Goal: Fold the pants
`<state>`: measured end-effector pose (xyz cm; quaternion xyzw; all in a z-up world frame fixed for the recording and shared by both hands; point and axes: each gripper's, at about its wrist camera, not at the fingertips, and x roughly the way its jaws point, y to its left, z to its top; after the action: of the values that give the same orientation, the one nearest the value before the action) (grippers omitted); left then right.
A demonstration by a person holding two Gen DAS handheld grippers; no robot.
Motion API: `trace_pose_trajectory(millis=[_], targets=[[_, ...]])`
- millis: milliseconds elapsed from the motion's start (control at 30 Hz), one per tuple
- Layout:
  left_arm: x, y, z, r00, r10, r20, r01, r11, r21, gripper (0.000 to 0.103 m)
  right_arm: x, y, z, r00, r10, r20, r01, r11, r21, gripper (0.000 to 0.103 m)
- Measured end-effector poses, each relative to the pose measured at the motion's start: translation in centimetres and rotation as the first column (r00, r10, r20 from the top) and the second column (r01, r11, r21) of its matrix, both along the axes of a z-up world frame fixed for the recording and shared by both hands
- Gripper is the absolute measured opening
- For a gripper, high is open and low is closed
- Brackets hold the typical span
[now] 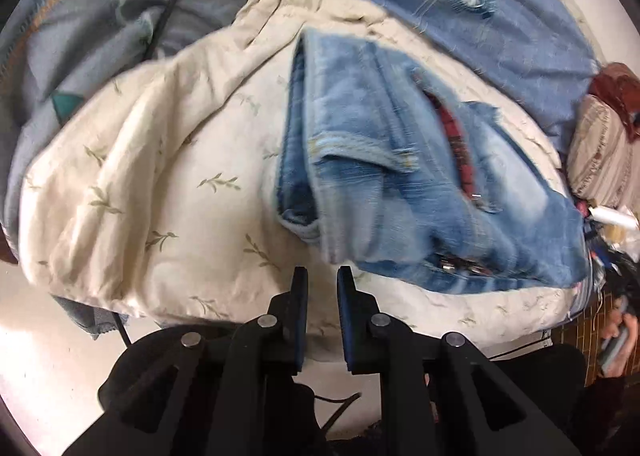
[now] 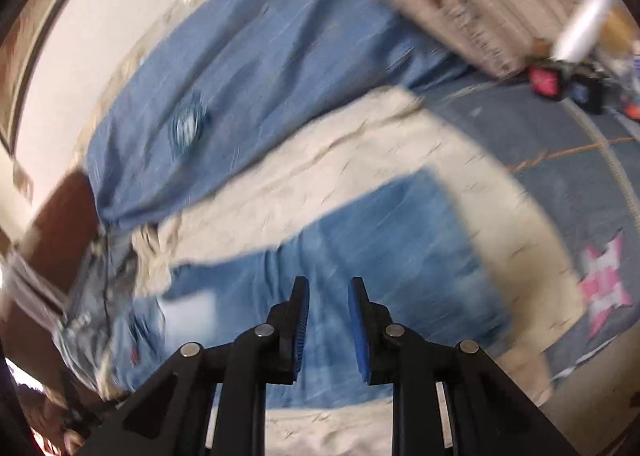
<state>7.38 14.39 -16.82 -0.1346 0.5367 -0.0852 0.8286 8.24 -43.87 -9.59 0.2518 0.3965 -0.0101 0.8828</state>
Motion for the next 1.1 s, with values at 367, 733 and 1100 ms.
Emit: trace_pose_trajectory(millis=[367,733,1100], targets=[[0.9,-4.1,5.7,0.969,-0.071,0.238,0.063,0.997,0.041,0.036,-0.1,2.6,-6.5,0.971,-0.056,-0.234,0.011,0.982,-0.190,0.022],[3.7,-7.9,0.2,0.975,-0.116,0.187,0.085,0.983,0.164,0.037,-3.0,3.6,-5.7,0.984,-0.026,-0.179,-0.012,0.978,-0.208,0.024],[0.5,-8.8,3.7,0.958,-0.133,0.255,0.098,0.984,0.146,0.037,-1.3,13.4,-5.9,0.934,0.346,-0.087,-0.356,0.922,-0.155,0.024]])
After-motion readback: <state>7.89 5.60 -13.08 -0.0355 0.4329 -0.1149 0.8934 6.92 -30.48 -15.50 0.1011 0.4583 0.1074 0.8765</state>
